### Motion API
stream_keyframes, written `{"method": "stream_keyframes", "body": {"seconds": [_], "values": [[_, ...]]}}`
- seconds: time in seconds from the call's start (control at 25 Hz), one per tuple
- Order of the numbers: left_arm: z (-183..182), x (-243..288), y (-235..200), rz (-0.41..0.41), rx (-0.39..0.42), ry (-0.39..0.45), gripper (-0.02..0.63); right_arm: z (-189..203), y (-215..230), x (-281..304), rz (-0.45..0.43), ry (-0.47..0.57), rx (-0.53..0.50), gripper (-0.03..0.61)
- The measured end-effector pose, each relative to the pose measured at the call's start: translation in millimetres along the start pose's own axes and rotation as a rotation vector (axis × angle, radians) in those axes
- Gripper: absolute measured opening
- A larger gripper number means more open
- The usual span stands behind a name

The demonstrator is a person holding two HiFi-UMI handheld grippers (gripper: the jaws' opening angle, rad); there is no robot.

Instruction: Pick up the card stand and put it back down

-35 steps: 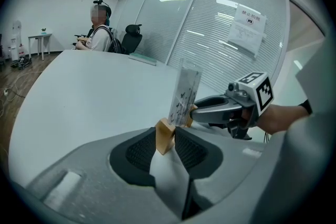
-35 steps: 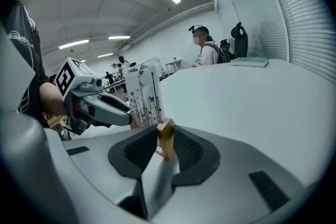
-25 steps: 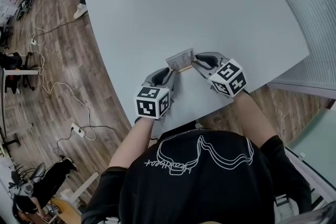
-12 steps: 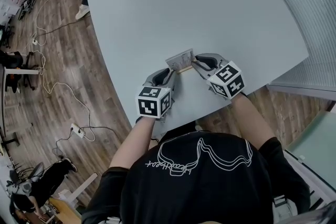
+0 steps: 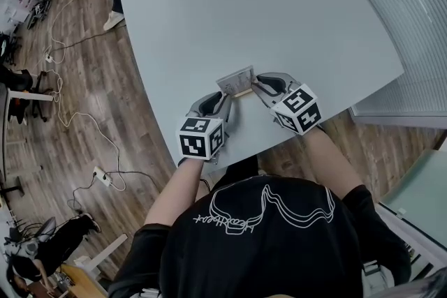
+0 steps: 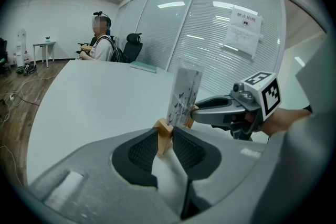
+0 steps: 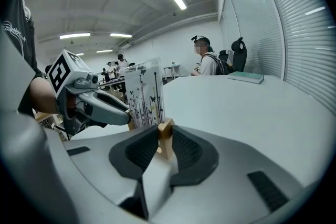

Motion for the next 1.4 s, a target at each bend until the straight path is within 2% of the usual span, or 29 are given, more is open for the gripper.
{"method": "stream_keyframes", "body": {"seconds": [0.64, 1.04, 1.24, 1.4], "values": [[-17.3, -110.5, 61.9, 0.021, 0.039, 0.114, 0.095, -31.2, -85.6, -90.7, 0.037, 0.12, 0.049, 0.087], [0.7, -165.1, 109.9, 0.023, 0.064, 0.174, 0.095, -21.6, -138.9, -149.7, 0.045, 0.165, 0.021, 0.089], [12.9, -186.3, 128.6, 0.027, 0.047, 0.188, 0.095, -11.7, -160.5, -170.9, 0.034, 0.173, 0.03, 0.089], [8.8, -203.9, 141.0, 0.025, 0.039, 0.199, 0.095, -21.4, -172.3, -188.2, 0.036, 0.181, 0.019, 0.089]]}}
Point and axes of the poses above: the fingertips, and each gripper's own axes: x forward along the fingers, y to its right, z out of its underside, the point moved 1 cm from there along -x, backward along the fingers, and after that the axes turned 5 degrees about -z, right-handed, at the moved point
